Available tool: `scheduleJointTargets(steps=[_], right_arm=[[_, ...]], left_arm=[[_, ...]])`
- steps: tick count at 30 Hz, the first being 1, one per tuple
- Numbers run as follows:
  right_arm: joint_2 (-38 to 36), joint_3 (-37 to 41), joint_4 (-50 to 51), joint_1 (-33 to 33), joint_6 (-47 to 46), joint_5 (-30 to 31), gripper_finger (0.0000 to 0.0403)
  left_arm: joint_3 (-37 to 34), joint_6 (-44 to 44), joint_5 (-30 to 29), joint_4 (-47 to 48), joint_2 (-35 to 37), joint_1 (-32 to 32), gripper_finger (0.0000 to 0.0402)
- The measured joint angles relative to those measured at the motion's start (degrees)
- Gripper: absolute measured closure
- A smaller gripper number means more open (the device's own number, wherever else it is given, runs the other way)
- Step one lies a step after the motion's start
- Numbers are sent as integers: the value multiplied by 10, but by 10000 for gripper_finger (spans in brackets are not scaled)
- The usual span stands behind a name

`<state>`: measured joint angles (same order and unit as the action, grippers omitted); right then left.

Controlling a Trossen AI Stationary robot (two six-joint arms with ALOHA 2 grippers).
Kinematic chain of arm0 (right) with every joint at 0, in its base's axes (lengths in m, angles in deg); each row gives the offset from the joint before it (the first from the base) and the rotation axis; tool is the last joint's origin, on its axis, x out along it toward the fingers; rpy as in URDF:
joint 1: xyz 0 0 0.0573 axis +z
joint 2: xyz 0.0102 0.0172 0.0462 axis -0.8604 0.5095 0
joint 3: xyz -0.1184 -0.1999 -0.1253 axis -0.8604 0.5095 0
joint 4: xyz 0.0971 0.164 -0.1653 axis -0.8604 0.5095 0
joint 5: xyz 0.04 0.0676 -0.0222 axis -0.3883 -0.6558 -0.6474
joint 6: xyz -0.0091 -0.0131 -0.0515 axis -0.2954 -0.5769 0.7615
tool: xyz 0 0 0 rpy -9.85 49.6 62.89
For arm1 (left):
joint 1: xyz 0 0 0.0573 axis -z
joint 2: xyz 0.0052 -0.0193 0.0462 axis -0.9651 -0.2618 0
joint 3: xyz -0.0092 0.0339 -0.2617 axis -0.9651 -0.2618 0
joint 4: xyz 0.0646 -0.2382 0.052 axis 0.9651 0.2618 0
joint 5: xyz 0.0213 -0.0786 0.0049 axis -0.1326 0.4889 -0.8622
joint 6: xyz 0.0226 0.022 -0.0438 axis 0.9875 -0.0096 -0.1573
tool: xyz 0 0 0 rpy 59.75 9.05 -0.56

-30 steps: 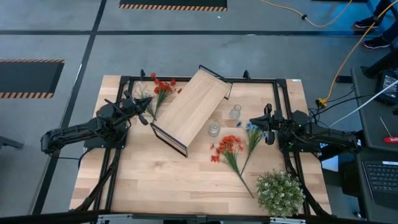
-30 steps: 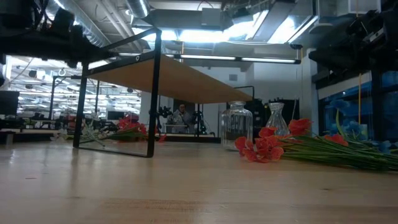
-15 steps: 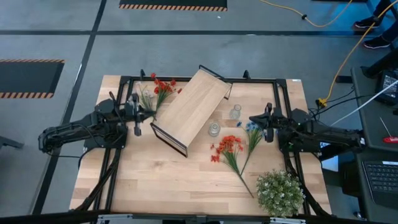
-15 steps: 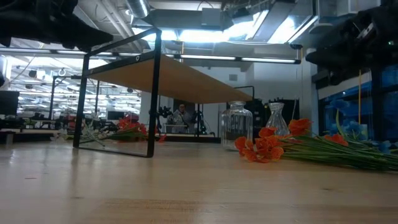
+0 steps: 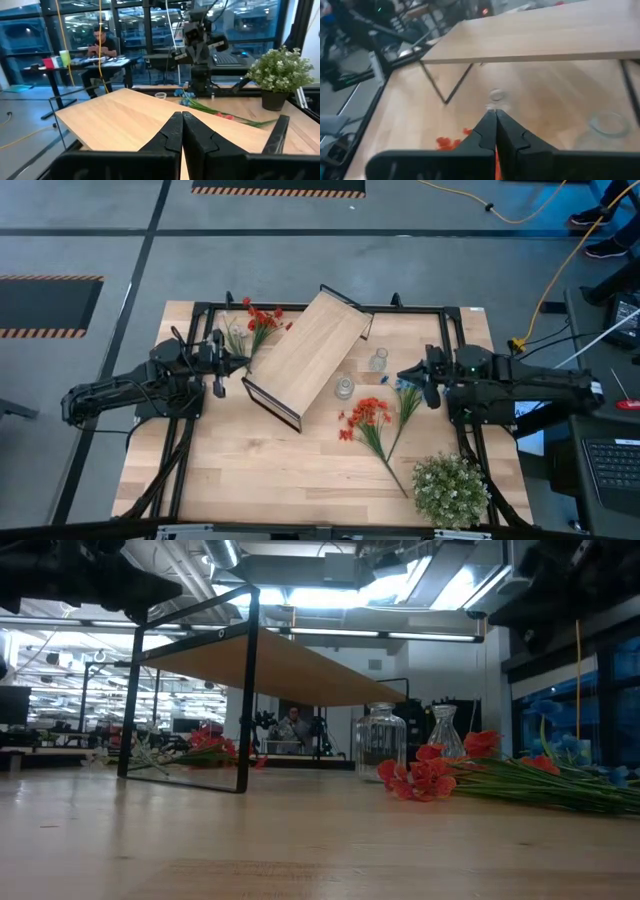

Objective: Pick and place flowers into a vace then onto a shelf
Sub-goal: Put the orange flowers into the right transparent vase

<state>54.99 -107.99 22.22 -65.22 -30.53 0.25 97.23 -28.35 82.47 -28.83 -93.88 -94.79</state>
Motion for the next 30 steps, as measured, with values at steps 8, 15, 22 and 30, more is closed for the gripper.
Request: scheduleJointTargets(steps=[8, 15, 22, 30], right_arm=[[107, -100, 133, 70, -48, 79, 401], [202, -184, 227, 132, -99, 110, 402], [291, -252, 301, 200, -191, 111, 402], [413, -313, 344, 286, -285, 111, 402]], left_arm=[[0, 0, -3, 0, 0, 0, 400], [0, 0, -6, 0, 0, 0, 395], [0, 0, -34, 0, 0, 0, 397], [0, 0, -35, -18, 0, 0, 396]])
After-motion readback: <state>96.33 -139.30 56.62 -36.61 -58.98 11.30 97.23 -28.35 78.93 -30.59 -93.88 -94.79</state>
